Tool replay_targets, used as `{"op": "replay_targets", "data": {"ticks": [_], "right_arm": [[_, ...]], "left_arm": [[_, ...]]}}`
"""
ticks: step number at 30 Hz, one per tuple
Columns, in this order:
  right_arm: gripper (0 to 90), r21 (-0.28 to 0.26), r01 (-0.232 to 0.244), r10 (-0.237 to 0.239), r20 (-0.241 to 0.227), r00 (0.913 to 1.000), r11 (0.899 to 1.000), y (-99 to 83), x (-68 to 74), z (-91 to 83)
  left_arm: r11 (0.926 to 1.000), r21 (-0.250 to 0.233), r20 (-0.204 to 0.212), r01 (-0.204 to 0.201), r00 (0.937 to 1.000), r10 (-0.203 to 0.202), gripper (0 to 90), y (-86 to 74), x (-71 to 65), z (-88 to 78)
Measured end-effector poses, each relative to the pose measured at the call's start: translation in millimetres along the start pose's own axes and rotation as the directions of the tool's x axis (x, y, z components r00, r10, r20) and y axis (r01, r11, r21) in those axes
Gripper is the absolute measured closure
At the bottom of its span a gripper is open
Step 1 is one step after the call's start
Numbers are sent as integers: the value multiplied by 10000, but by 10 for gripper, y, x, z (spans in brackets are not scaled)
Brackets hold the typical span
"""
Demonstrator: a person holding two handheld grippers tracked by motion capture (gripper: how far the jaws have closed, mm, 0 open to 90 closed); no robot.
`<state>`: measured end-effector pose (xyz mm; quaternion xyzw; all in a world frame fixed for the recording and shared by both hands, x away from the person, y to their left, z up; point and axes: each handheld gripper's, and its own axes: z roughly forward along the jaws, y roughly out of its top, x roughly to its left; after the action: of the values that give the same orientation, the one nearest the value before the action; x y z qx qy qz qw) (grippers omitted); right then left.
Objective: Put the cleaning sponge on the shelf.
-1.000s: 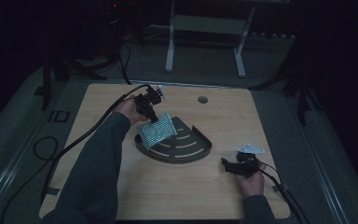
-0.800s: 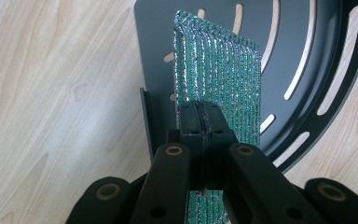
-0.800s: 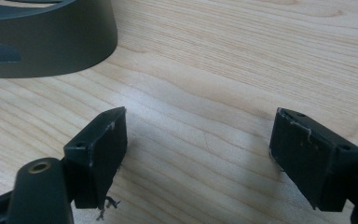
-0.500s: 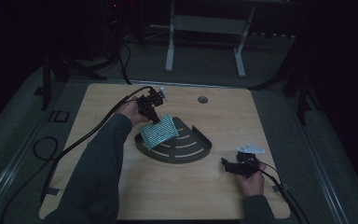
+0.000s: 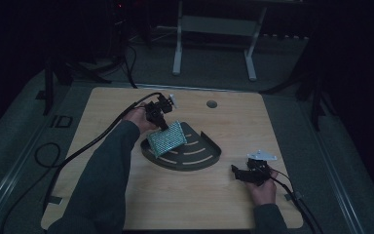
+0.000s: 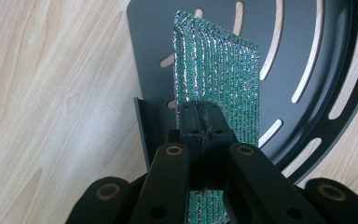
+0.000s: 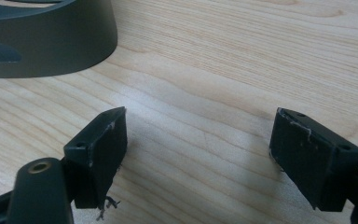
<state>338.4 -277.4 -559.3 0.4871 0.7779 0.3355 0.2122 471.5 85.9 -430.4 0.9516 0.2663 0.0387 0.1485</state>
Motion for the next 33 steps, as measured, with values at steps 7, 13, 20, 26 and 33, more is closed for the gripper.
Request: {"op": "replay_targets", "data": {"ticks": [7, 13, 20, 26, 33], "right_arm": [[186, 1, 3, -3, -1, 10000, 10000, 0, 0, 0], [186, 1, 2, -2, -1, 10000, 10000, 0, 0, 0], [186, 1, 1, -1, -1, 10000, 10000, 0, 0, 0], [186, 1, 2, -2, -1, 10000, 10000, 0, 0, 0], [186, 1, 2, -2, -1, 10000, 10000, 0, 0, 0]], "left_arm": [[9999, 113, -46, -69, 10000, 69, 899, -5, -7, 48], [9997, 196, -49, -115, 9999, 116, 899, -8, -16, 89], [9996, 270, -14, -87, 10000, 87, 898, -4, -11, 137], [9989, 448, -53, -112, 9999, 114, 897, 1, -16, 180], [9980, 611, -173, -132, 9997, 143, 896, 2, -19, 212]]}}
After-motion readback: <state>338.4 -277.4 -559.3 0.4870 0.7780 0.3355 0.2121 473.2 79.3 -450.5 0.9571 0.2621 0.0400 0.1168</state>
